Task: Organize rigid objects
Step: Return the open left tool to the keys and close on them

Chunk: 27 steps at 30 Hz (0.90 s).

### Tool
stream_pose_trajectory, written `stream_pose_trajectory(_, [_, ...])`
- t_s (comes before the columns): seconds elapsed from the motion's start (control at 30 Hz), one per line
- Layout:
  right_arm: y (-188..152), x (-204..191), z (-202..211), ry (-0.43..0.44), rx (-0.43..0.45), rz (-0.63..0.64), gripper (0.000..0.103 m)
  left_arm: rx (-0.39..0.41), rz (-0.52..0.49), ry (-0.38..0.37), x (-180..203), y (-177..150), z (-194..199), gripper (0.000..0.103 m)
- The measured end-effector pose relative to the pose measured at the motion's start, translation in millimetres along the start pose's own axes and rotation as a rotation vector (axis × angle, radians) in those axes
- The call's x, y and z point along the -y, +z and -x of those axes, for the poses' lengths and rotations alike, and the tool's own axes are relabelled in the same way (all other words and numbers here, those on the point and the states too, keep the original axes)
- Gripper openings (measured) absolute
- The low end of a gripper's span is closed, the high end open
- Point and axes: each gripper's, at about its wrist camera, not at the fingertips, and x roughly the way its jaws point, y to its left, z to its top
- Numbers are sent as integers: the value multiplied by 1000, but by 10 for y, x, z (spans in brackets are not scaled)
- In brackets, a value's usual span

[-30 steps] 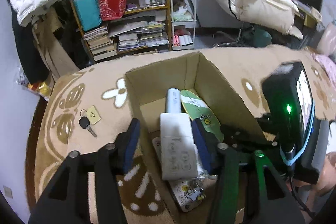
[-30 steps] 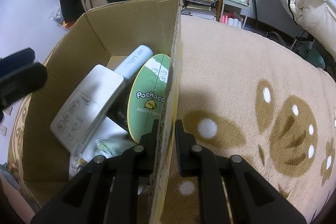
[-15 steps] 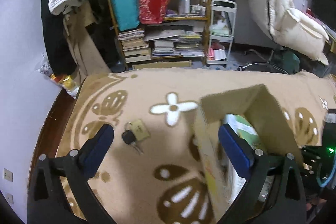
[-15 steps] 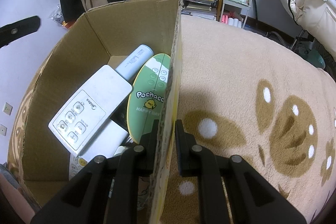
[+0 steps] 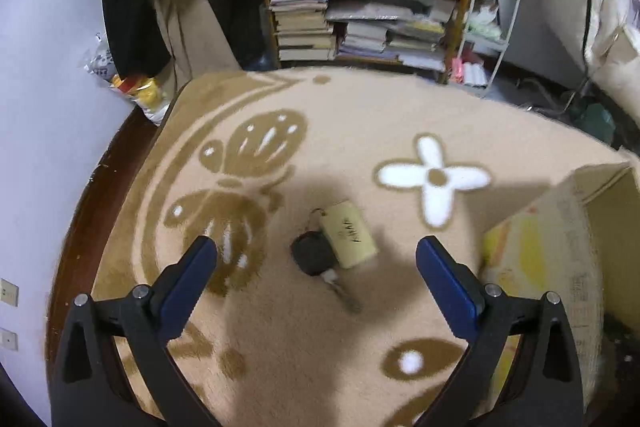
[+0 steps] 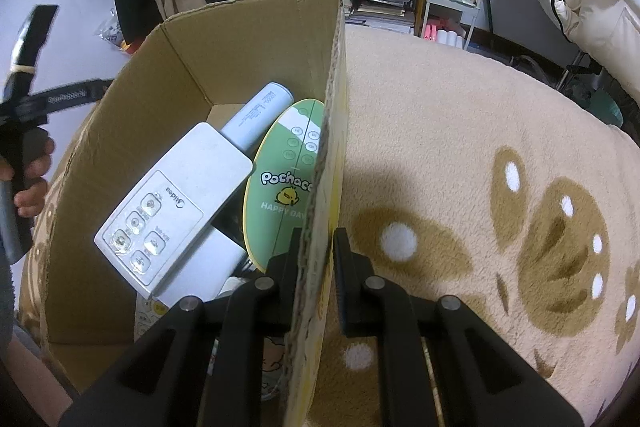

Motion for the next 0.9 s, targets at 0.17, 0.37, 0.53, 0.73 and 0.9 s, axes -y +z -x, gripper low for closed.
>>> stream_pose_trajectory(0.17, [-5,-40,-5,-2,-5,10,13,-39,15,-2,-49,5,-295,99])
stream_pose_trajectory(0.37, [-13,-32,-8,0,-7,6,13,-67,33,-10,-83,-29,-530,91])
stream_pose_trajectory(0.53, [-16,-30,-11,2,-8,3,13,-79,48,-64,-70,-52,-651,86])
stream_pose_trajectory(0.73, [-28,-4,-19,7,-9,-4,13,-57,43,-74,-10,-71,-667,71])
stream_pose_trajectory(0.9, [-29,26,-27,8,-9,-4,13,-13,41,-29,3,-86,-569,40])
